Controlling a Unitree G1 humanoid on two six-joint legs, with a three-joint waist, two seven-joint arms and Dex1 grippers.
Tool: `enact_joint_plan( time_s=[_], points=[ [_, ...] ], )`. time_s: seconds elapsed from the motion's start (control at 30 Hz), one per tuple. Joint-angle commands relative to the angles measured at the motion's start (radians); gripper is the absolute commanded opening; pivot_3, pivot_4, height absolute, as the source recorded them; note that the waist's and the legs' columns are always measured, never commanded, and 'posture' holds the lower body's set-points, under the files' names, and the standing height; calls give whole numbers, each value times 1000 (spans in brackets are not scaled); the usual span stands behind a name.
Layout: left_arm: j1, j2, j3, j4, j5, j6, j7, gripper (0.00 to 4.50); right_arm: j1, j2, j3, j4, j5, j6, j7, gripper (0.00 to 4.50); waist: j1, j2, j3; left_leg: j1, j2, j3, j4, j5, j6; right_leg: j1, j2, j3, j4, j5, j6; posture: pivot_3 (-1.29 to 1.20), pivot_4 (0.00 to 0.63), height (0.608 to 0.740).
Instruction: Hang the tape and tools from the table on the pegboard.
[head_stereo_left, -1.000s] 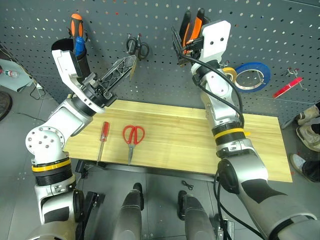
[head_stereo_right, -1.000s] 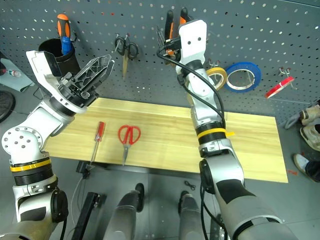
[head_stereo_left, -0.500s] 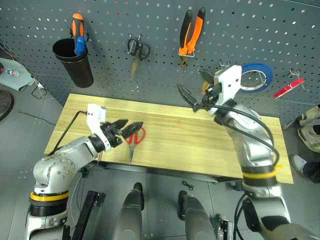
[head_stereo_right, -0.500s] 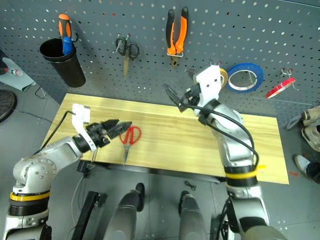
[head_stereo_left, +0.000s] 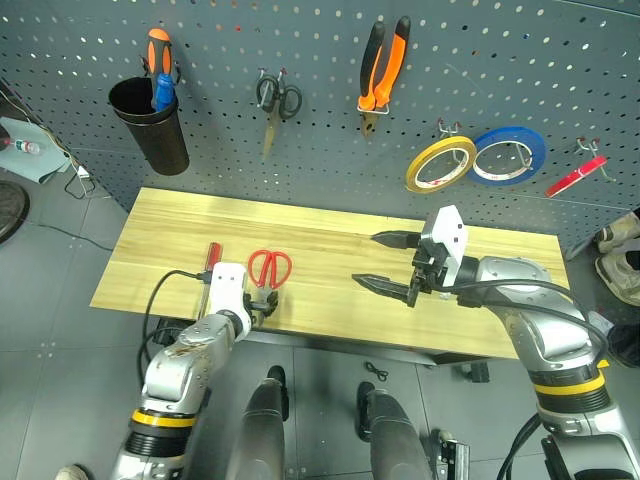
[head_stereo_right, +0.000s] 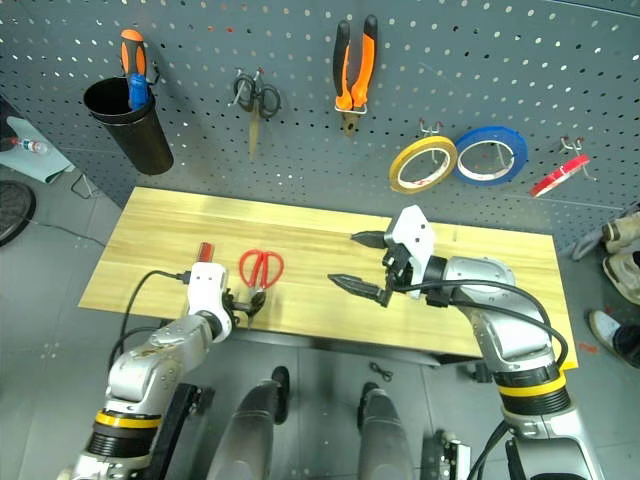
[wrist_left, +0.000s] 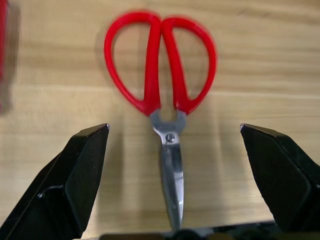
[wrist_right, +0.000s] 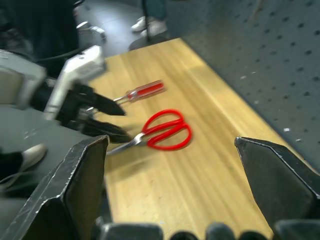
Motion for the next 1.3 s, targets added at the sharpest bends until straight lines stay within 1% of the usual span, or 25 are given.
enact_joint_plan(
  time_s=[0.03, 0.37, 0.47, 0.6, 0.67, 0.7, 0.73, 0.83, 0.93, 1.0, 1.1, 1.17, 1.23, 1.3],
  points=[
    [-18, -26, -14, 64, 76, -31, 15, 4500, 20, -33, 0, -38, 3, -35, 53, 4481, -1, 0, 0, 0, 0, 0, 0, 0, 0, 0, 0, 0, 0, 0, 0, -12, 388, 740],
    [-58, -103, -37, 158, 160, -49, -34, 4500, 52, -39, -9, -81, -6, -19, 25, 4481, -11, 0, 0, 0, 0, 0, 1, 0, 0, 0, 0, 0, 0, 0, 1, -37, 389, 740],
    [-66, -107, -24, 172, 184, -44, -28, 3637, 52, -38, -10, -81, -8, -21, 20, 4500, -17, 0, 0, 0, 0, 0, 1, 0, 0, 0, 0, 0, 0, 0, 1, -38, 391, 740],
    [-67, -102, -9, 158, 201, -24, -32, 1837, 41, -33, -12, -75, -8, -21, 7, 4500, -27, 0, 0, 0, 0, 0, 1, 0, 0, 0, 0, 0, 0, 0, 2, -36, 387, 740],
    [-63, -101, -5, 149, 211, -19, -33, 806, 39, -33, -12, -71, -11, -26, 3, 4500, -27, 0, 0, 0, 0, 0, 1, 0, 0, 0, 0, 0, 0, 0, 3, -36, 387, 740],
    [-61, -102, -3, 147, 215, -18, -35, 378, 37, -32, -10, -68, -15, -31, 2, 4500, -28, 0, 0, 0, 0, 0, 1, 0, 0, 0, 0, 0, 0, -1, 4, -32, 384, 740],
    [-60, -104, 0, 146, 218, -18, -37, 104, 35, -31, -9, -63, -18, -35, 1, 4500, -28, 0, 0, 0, 0, 0, 1, 0, 0, 0, 0, 0, 0, -2, 5, -29, 379, 740],
    [-56, -109, 1, 138, 225, -24, -45, 112, 33, -25, -7, -58, -21, -41, -4, 4500, -28, 0, 0, 0, 0, 0, 1, 0, 0, 0, 0, 0, 0, -3, 7, -26, 374, 740],
    [-47, -93, -27, 116, 251, -89, -79, 112, 36, -18, -10, -65, -20, -42, -11, 4500, -28, 0, 0, 0, 0, 0, 1, 0, 0, 0, 0, 0, 0, -3, 8, -20, 358, 740],
    [-31, -82, -31, 66, 256, -129, -103, 112, 39, -12, -23, -84, -8, -33, -24, 4500, -28, 0, 0, 0, 0, 0, 1, 0, 0, 0, 0, 0, 0, -2, 8, -15, 347, 740],
    [18, -40, -29, -62, 254, -188, -161, 112, 39, 4, -64, -143, 36, 3, -68, 4500, -28, 0, 0, -1, 0, 0, 1, 0, 0, -1, 0, 0, 0, 0, 10, -7, 340, 740],
    [49, -35, -6, -135, 226, -228, -191, 112, 40, 12, -81, -179, 54, 16, -94, 4500, -27, 0, 0, -2, 0, -1, 1, -3, -5, -1, 0, 0, 0, 2, 8, 4, 332, 740],
    [87, -20, 21, -250, 217, -333, -224, 112, 22, 27, -100, -236, 98, 60, -136, 4500, -26, -1, 0, -2, 0, -1, 1, -4, -6, -1, 0, 0, -1, 3, 5, 15, 317, 740],
    [117, -5, 31, -326, 231, -399, -243, 112, -8, 49, -119, -278, 150, 105, -180, 4500, -27, -1, -1, -2, 0, 0, 1, -4, -7, 0, 0, -1, -2, 4, 5, 23, 312, 740]
  ],
)
